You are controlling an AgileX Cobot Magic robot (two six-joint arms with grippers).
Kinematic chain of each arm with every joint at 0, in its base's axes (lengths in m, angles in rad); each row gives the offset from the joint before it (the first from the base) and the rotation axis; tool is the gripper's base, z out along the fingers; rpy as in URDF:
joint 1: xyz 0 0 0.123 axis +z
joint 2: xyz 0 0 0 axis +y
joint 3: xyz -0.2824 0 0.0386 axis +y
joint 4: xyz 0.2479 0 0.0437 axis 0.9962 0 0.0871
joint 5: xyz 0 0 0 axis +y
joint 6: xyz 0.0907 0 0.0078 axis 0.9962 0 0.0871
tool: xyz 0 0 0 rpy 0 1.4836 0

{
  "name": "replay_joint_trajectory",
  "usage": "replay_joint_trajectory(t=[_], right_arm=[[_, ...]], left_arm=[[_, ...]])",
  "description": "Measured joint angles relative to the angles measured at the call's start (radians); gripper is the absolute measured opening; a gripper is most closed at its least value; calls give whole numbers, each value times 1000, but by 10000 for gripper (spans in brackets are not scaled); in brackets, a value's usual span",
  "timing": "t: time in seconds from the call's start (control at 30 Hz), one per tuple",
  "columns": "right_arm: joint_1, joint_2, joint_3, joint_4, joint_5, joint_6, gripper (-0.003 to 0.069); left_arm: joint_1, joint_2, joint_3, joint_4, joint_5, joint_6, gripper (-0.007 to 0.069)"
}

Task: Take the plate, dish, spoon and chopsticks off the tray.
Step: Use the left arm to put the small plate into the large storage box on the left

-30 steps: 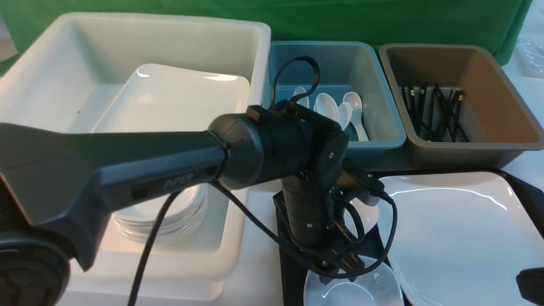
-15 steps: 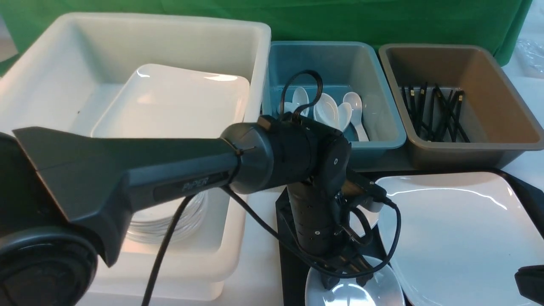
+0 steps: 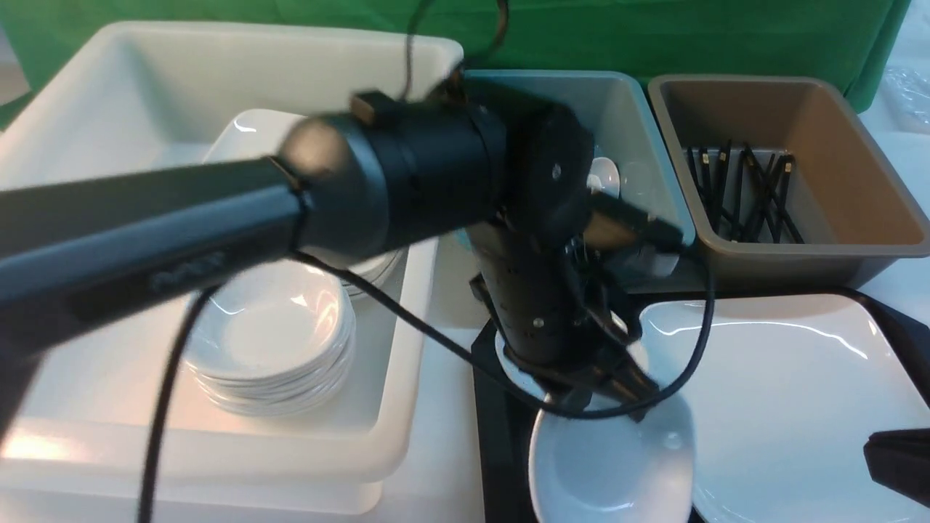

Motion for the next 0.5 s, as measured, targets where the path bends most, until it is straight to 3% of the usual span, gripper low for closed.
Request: replay_joint_trajectory(t=[0.2,0.5], right_arm=[[0,10,-116,62,-10,-95,24],[0,198,-292,87,29,-177,24]], left_arm=[[73,-87,-85,-40,53,0,31],[424,-223,-113,-229,106,34,31]])
